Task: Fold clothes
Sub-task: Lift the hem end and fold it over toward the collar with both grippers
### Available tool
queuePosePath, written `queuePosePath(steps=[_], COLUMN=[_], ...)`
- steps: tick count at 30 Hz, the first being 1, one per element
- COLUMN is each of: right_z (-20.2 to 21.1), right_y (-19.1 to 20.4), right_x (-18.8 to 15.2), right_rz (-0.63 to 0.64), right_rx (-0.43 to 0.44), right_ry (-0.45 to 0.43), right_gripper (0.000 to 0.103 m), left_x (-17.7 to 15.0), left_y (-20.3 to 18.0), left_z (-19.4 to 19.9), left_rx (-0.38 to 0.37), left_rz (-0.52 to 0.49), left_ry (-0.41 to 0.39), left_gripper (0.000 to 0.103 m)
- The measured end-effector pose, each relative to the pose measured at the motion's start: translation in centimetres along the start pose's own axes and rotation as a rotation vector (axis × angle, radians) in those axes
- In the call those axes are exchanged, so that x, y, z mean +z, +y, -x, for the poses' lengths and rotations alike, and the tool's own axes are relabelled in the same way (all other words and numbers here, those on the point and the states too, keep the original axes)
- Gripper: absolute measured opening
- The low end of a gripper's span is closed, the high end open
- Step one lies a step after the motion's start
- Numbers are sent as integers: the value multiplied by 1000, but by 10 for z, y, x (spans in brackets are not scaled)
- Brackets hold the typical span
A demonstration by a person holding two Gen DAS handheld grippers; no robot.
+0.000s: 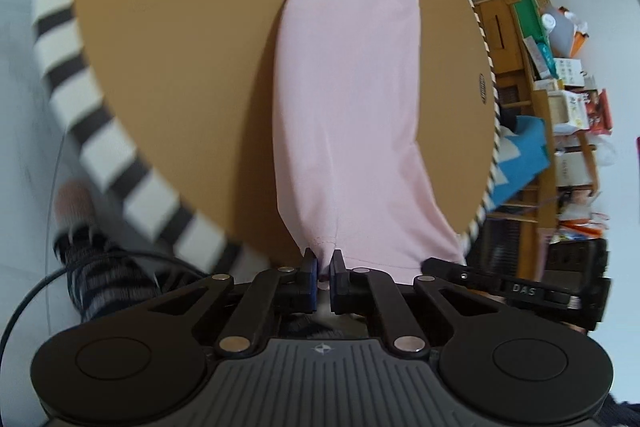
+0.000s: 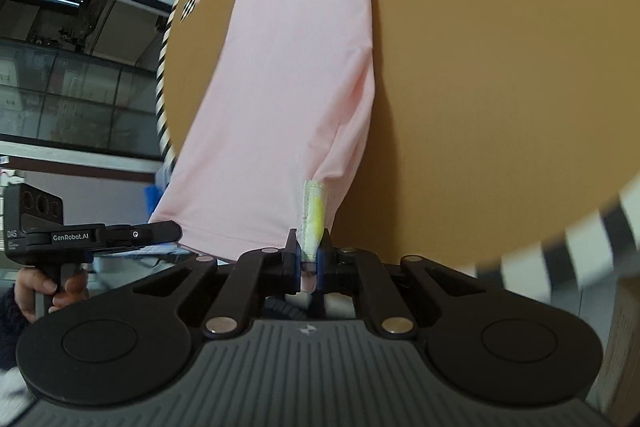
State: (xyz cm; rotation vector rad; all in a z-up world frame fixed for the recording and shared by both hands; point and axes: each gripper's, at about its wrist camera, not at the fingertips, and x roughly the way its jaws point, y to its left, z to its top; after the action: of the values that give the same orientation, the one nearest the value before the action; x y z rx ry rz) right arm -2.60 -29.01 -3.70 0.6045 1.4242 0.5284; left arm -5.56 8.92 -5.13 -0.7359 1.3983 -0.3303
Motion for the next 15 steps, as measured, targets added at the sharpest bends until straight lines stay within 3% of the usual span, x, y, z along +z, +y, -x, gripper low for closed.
queuePosePath(steps=[3,7,12,15], right_z=[27,60,93,97], right_y=[12,36,70,81], right_x=[0,31,107,167], right_rz=[2,47,147,168], right_rx=[45,110,171,151], right_ry=[-14,-76,-170,-223], right_gripper=[6,6,6,6], left_x=[-8,13,90,151], left_y=[-14,-48,-89,-113], left_z=[22,50,67,66], left_rx=[-33,-47,-27,21], left_rz=[29,-7,-17,-56], left_ry=[-16,-102,-205,-264], left_gripper=[6,6,6,6])
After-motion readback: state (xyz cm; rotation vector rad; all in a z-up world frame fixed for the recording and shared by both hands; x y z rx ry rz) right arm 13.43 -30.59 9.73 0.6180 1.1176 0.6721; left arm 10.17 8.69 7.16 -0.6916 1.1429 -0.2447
